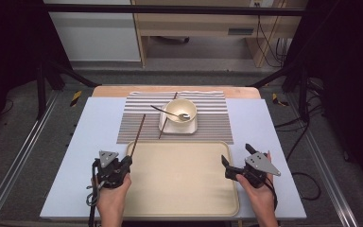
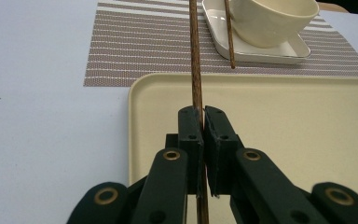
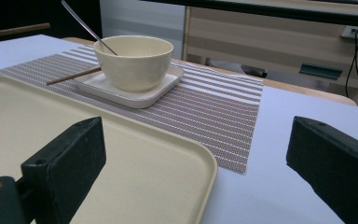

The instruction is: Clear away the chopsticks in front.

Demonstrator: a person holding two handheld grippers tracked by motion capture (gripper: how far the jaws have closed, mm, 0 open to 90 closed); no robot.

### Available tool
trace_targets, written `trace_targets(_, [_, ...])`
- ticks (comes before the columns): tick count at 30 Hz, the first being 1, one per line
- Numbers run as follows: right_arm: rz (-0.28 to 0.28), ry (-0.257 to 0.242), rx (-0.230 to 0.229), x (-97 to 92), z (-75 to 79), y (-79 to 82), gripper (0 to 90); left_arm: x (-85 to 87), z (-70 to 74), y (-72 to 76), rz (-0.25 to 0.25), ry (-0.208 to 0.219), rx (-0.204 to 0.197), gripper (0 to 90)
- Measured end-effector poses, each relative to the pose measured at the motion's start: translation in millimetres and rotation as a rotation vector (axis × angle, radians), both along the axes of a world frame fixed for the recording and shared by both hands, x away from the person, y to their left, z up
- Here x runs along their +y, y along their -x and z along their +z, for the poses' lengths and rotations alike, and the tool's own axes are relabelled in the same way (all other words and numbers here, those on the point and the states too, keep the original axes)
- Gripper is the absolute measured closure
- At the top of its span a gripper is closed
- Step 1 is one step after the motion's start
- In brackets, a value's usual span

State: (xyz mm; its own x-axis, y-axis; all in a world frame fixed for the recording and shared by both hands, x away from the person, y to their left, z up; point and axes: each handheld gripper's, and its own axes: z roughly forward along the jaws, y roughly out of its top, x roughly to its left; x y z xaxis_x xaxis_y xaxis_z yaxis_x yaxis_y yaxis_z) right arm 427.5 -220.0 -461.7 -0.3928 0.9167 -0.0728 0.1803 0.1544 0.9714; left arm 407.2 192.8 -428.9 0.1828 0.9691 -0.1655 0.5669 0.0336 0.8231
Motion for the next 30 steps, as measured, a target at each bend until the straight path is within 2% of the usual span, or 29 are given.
trace_targets(2, [-0.001,-0.006,0.003,-0.2,0.5,-0.3,4.9,0.4,-1.7,2.5,0.007,0.013,-0.001,85.8])
trace_targets(7, [0.009,0.004,0.004,2.7,0.5,-0.8,4.9,-0.9,-7.6,12.4,0.001,0.013,0.003,85.8])
trace_targets(11, [0.012,0.023,0.007,4.7,-0.2,-0.4,4.9,-4.2,-14.3,20.1,0.003,-0.005,0.005,85.8])
trace_targets(13, [0.012,0.017,0.01,4.5,-0.3,0.3,5.0,-4.9,-17.0,22.7,0.008,-0.003,0.006,85.8])
trace_targets(16, [0.01,0.009,0.009,2.6,0.3,0.2,5.1,-6.2,-17.7,29.2,0.023,-0.026,-0.004,85.8])
trace_targets(19, [0.01,0.005,0.011,1.8,0.5,-0.6,5.2,-7.2,-19.5,35.9,0.038,-0.002,-0.011,85.8])
trace_targets(24, [0.021,0.014,0.009,4.6,0.5,-0.3,5.2,-10.2,-27.5,44.6,0.044,0.028,0.004,85.8])
trace_targets(30, [0.022,0.02,0.016,5.5,-0.1,0.1,5.3,-9.0,-30.6,51.0,0.069,0.005,0.006,85.8])
